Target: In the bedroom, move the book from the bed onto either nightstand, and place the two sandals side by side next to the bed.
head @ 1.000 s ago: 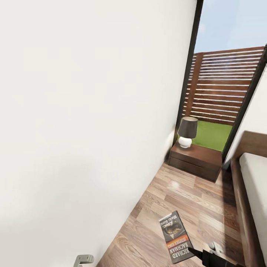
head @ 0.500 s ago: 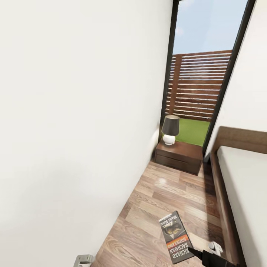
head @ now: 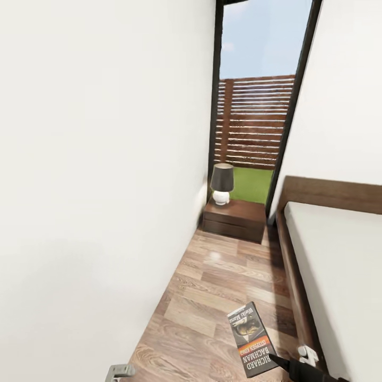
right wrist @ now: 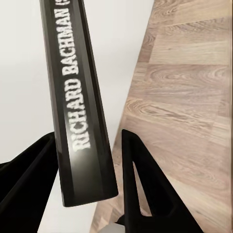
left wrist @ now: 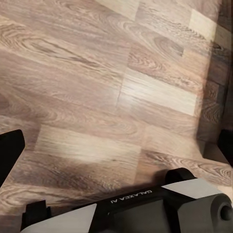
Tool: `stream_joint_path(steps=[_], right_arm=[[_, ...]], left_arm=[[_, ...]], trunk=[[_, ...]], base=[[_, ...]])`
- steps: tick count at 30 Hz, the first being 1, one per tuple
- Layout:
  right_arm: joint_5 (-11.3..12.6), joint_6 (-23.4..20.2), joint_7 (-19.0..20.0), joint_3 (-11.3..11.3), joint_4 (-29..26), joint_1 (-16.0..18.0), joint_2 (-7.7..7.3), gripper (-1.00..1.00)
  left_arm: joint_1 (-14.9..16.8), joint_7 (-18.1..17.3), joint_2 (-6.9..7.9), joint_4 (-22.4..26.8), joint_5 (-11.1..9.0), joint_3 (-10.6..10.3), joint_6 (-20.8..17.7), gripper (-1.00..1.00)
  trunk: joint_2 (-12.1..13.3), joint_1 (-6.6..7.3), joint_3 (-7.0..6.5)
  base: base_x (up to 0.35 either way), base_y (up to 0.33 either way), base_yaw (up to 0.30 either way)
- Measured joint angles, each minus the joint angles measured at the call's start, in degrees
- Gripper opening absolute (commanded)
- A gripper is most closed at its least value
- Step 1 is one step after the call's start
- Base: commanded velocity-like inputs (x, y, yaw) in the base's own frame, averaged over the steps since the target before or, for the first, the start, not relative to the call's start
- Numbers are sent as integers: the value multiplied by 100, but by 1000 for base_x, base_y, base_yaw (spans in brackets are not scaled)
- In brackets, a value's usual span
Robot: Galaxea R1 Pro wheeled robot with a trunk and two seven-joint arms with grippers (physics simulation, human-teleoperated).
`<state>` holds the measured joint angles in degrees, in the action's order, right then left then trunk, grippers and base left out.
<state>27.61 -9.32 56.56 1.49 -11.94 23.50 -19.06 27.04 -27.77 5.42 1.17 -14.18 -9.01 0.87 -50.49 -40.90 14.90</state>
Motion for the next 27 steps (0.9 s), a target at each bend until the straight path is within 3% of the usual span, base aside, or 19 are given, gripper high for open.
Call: stream_joint_path(steps=[27], right_arm=[[-1, 0, 0, 2, 0, 0, 0, -100]], left_arm=[[0, 0, 0, 3, 0, 0, -4, 100]], trunk=[[0, 0, 0]], base=[[6, 0, -267]])
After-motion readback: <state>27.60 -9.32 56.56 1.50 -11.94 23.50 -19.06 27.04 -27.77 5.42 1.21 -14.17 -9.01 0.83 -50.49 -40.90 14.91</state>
